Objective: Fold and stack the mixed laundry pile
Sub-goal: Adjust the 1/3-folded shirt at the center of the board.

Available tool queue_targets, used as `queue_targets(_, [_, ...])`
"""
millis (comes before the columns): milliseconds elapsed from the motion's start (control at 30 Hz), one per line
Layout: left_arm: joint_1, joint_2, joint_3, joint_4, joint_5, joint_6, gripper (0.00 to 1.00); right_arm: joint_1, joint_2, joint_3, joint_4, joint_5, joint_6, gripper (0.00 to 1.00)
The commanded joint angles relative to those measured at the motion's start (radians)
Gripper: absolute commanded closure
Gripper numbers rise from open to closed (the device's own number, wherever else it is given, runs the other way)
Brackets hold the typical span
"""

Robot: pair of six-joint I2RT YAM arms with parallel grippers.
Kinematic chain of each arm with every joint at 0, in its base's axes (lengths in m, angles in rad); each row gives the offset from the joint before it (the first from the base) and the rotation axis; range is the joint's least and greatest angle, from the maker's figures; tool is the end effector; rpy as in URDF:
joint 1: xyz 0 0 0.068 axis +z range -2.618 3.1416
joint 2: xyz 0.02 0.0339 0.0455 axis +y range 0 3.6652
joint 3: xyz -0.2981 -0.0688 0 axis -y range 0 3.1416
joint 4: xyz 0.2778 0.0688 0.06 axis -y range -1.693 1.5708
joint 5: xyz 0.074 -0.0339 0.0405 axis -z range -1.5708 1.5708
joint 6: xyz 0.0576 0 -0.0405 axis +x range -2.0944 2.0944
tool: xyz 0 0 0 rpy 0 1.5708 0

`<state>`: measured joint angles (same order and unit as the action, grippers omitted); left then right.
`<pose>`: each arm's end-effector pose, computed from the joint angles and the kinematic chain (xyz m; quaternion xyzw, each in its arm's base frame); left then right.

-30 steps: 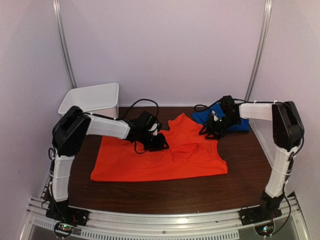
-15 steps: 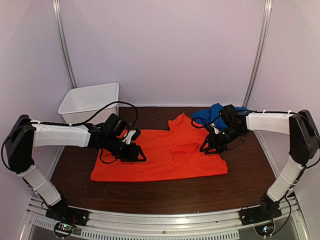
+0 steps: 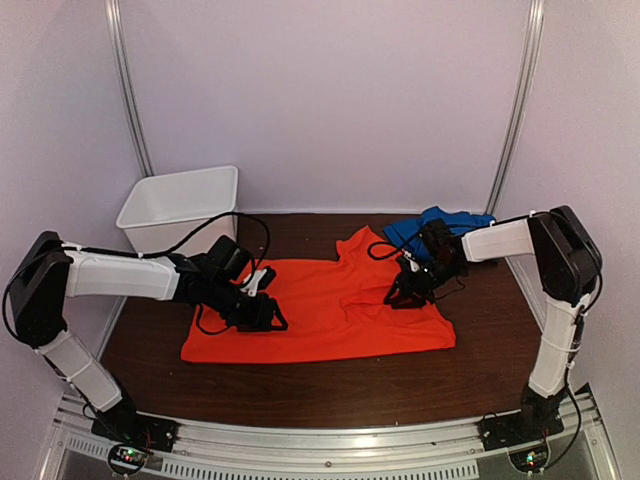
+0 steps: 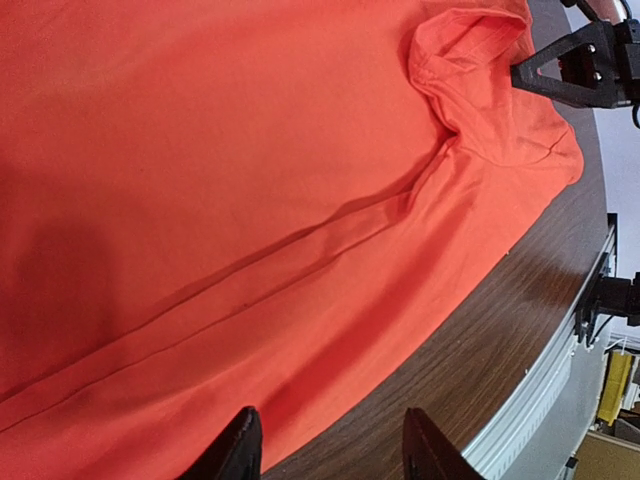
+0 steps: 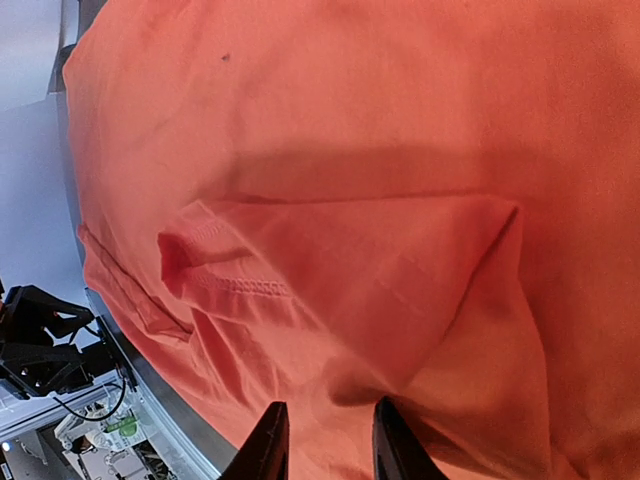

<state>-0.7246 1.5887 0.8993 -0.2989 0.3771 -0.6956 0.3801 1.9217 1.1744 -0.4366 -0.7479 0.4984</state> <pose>0.2465 -0.2466 0.1746 0.0675 0.9400 -0.3200 0.0968 0.3670 0.1888 0.1410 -0.0161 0.9161 0.4006 0.0095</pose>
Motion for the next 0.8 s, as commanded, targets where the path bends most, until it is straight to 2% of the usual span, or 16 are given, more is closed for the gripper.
queue_targets(0, [0.001, -0.030, -0.012, 0.035, -0.018, -0.026, 0.51, -0.001, 0.047, 0.054, 0.048, -0.010, 0.014, 0.71])
queue_targets(567, [0.001, -0.008, 0.022, -0.015, -0.054, -0.020, 0.50, -0.015, 0.229, 0.295, 0.093, -0.030, 0.083, 0.68])
queue_targets(667, [0.001, -0.022, 0.017, -0.022, -0.058, -0.015, 0.50, -0.023, 0.228, 0.337, 0.110, -0.035, 0.106, 0.68])
queue_targets(767, [0.002, -0.054, -0.003, -0.040, -0.062, 0.006, 0.50, -0.030, 0.187, 0.352, 0.051, -0.040, 0.069, 0.66])
